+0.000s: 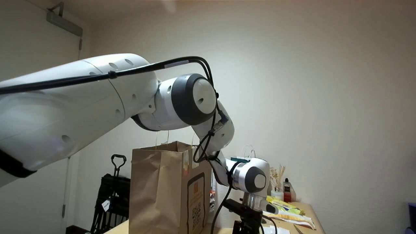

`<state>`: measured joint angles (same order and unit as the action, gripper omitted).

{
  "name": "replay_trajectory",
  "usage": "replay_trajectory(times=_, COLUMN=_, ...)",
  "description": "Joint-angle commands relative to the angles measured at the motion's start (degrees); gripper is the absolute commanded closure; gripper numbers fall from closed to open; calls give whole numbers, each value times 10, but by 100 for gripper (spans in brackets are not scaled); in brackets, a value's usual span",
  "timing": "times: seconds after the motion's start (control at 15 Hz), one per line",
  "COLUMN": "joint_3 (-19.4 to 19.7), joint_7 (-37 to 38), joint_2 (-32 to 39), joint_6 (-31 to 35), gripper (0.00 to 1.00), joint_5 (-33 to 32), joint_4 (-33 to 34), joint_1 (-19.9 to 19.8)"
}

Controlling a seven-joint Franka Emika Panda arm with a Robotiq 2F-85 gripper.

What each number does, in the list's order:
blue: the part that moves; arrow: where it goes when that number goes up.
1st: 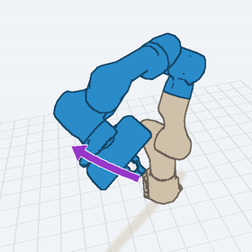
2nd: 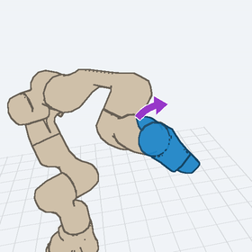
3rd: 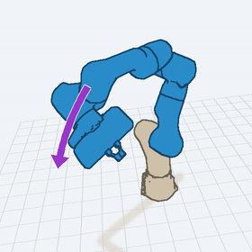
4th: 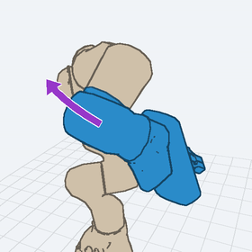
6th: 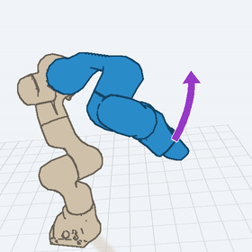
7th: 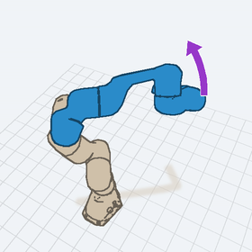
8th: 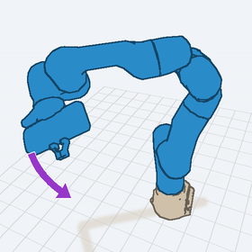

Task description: Pick up the orange object on the table and put it in the paper bag

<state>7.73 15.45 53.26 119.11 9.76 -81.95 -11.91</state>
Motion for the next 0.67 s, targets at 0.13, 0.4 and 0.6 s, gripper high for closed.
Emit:
replay_trajectory(times=0.13, joint_3=-9, joint_7=-21, joint_2=12, joint_6=-16, gripper=70, joint_5=11, joint_4=21, joint_1=-14)
replay_trajectory(times=0.4, joint_3=-14, joint_7=-26, joint_2=11, joint_6=-17, gripper=97, joint_5=16, joint_4=24, joint_1=-16)
replay_trajectory(times=0.6, joint_3=-18, joint_7=-30, joint_2=10, joint_6=-17, gripper=100, joint_5=19, joint_4=24, joint_1=-20)
